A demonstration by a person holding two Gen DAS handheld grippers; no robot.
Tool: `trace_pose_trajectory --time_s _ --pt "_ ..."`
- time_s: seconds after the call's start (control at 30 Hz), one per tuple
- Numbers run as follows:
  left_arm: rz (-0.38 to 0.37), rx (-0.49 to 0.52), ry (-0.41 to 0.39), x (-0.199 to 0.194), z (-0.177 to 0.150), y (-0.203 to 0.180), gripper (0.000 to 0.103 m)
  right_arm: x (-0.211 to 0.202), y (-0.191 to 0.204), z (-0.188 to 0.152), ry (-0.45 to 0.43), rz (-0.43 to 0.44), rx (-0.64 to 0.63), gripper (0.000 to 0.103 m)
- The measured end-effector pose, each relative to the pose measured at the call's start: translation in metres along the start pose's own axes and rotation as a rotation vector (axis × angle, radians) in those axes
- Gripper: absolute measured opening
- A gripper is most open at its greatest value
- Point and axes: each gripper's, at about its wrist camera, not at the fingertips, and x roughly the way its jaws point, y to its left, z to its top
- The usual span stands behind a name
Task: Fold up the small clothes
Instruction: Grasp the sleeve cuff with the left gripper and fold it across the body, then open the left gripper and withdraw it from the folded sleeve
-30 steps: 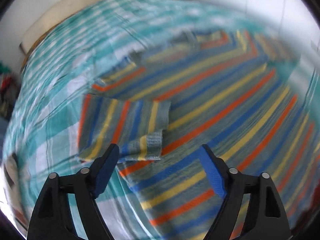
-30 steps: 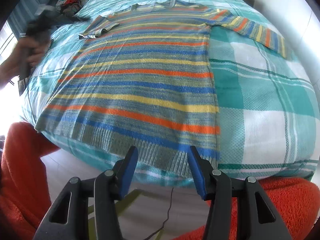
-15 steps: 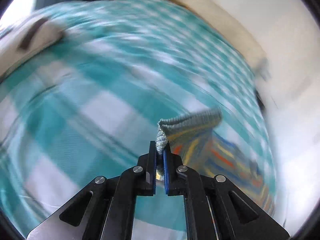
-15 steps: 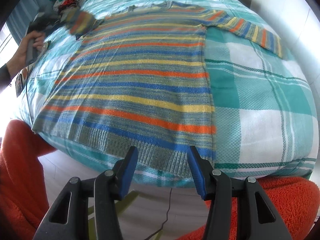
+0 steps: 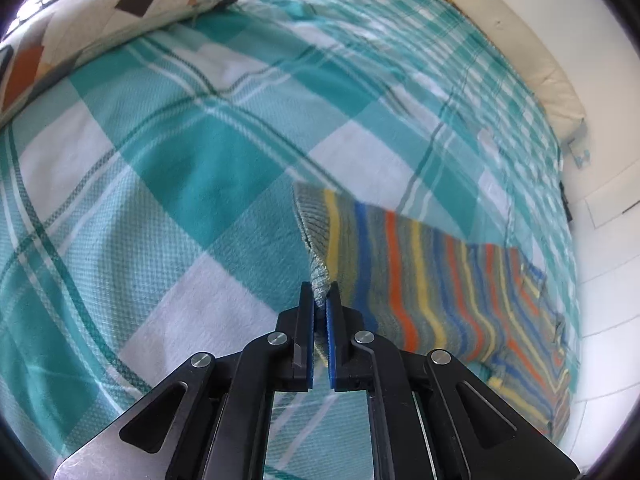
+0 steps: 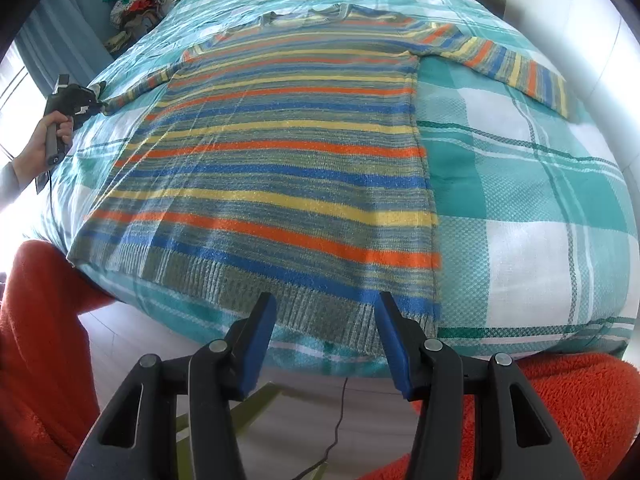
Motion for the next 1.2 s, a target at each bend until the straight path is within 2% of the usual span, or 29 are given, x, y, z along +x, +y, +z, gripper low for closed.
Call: trace_pose_trajectory --time_s 0.07,0.17,0.2,0.27,0.33,0.4,0.47,0.5,0.53,0.57,0.6,0.67,0.8,0.87,0.93,1.0,1.2 --pt "0.073 -0.021 -0.030 -0.008 0.001 0.011 0.008 0.000 -0.001 -0.001 -0.003 0.000 0.004 0.051" --pt "0.043 -0.093 -0.060 -0.022 0.004 0.028 0.010 0.000 -0.002 -0.001 -0.003 0.000 0.011 0.051" --pt "0.038 -0.090 -0.086 -0.029 0.004 0.028 0.012 0.000 -0.002 -0.001 -0.001 -0.001 0.010 0.051" --pt "0.034 -0.002 -0.115 -0.037 0.005 0.013 0.023 0.002 -0.001 0.000 0.005 -0.002 0.006 0.051" --pt "0.022 0.113 -0.114 -0.036 0.002 -0.011 0.044 0.005 0.000 0.001 0.018 -0.002 -0.001 0.051" --pt "0.009 0.256 -0.102 -0.028 -0.007 -0.042 0.052 0.008 0.003 0.002 0.029 -0.002 -0.009 0.051" --pt "0.026 0.363 -0.061 -0.010 -0.017 -0.063 0.054 0.008 0.004 0.003 0.028 -0.005 -0.011 0.051" --pt "0.082 0.395 -0.032 0.003 -0.023 -0.065 0.052 0.007 0.004 0.003 0.023 -0.008 -0.010 0.051" --pt "0.160 0.398 -0.009 0.016 -0.026 -0.060 0.043 0.006 0.004 0.003 0.017 -0.010 -0.006 0.051" --pt "0.222 0.379 -0.003 0.025 -0.028 -0.048 0.039 0.004 0.003 0.003 0.010 -0.012 0.000 0.051" --pt "0.225 0.348 -0.032 0.022 -0.028 -0.036 0.040 0.002 0.001 0.002 0.003 -0.014 0.009 0.051" --pt "0.282 0.303 -0.064 0.013 -0.027 -0.022 0.040 0.000 -0.004 0.001 -0.007 -0.014 0.030 0.051" --pt "0.359 0.281 -0.054 -0.014 -0.030 0.000 0.041 0.000 -0.018 -0.001 -0.009 0.011 0.082 0.051" --pt "0.325 0.268 -0.052 -0.030 -0.041 0.008 0.043 0.002 -0.024 0.000 -0.008 0.029 0.108 0.051" --pt "0.278 0.276 -0.047 -0.049 -0.059 0.012 0.057 0.002 -0.029 0.001 -0.013 0.046 0.136 0.051" --pt "0.226 0.306 -0.042 -0.066 -0.083 0.010 0.066 0.001 -0.031 0.001 -0.020 0.055 0.151 0.051" --pt "0.020 0.396 0.080 -0.102 -0.171 -0.009 0.073 -0.003 -0.025 0.003 -0.038 0.055 0.149 0.051"
